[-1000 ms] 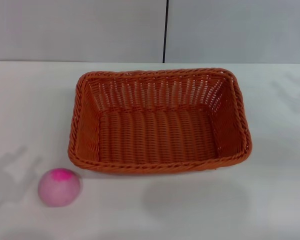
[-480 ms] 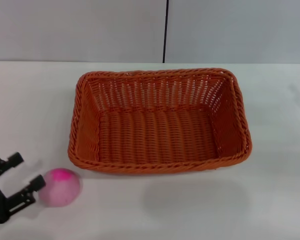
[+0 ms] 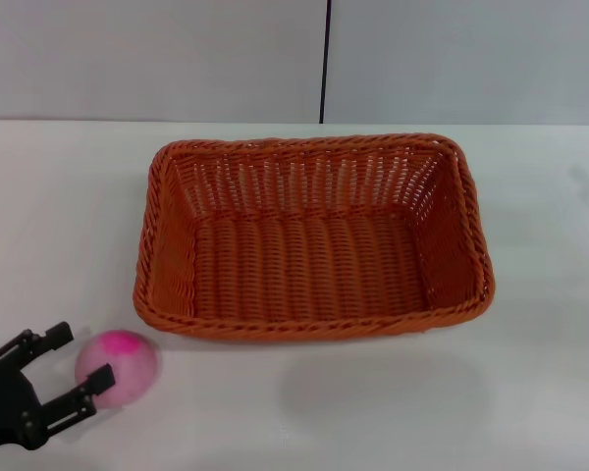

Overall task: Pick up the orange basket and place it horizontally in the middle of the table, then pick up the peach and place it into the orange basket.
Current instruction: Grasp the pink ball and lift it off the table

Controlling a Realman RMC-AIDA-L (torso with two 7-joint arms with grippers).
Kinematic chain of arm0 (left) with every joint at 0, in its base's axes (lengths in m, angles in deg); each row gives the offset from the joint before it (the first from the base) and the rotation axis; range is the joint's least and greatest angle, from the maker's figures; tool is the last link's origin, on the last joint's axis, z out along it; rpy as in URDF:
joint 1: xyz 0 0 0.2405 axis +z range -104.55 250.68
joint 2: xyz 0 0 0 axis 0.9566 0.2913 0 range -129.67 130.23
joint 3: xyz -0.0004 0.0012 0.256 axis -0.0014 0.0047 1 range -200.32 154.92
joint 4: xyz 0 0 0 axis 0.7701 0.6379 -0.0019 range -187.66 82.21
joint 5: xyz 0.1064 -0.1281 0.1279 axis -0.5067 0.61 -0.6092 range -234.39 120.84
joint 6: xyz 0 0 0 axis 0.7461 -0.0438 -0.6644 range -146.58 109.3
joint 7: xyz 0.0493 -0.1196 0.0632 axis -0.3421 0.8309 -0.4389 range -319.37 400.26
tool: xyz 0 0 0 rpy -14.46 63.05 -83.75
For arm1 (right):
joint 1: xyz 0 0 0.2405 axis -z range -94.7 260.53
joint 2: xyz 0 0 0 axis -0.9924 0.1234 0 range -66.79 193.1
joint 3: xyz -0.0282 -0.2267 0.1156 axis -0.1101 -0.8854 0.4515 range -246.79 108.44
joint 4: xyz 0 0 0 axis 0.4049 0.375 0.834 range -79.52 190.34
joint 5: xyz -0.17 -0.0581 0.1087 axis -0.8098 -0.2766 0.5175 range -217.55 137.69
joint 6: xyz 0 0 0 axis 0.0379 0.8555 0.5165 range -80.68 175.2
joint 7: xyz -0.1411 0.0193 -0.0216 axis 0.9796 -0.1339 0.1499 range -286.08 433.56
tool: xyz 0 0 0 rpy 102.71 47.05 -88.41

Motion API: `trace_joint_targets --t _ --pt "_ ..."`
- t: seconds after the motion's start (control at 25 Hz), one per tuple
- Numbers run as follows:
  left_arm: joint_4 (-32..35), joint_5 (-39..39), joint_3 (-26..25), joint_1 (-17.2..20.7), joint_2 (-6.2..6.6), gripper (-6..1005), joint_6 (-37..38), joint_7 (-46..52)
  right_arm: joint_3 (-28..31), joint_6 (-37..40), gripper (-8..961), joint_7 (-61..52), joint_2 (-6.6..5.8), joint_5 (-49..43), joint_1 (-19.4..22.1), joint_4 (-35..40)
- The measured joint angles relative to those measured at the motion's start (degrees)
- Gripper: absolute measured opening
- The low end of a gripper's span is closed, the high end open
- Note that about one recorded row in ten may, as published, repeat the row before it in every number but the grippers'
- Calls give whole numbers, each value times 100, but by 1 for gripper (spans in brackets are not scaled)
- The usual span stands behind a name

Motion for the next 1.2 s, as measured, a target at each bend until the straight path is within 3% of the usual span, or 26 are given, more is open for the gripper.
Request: trace_joint_targets --t 0.16,0.76,0.96,1.2 --pt "-24 0 182 -29 -67 794 300 -3 2 -12 527 1 0 0 -8 -8" --pt "-70 0 512 -144 -71 730 396 -3 11 -115 527 1 16 0 -3 -18" --pt "-70 0 516 -157 -71 506 382 -3 11 -129 527 1 18 -4 10 -18" --pt "-69 -3 544 -176 -71 420 356 10 10 -160 528 1 23 -25 11 -27"
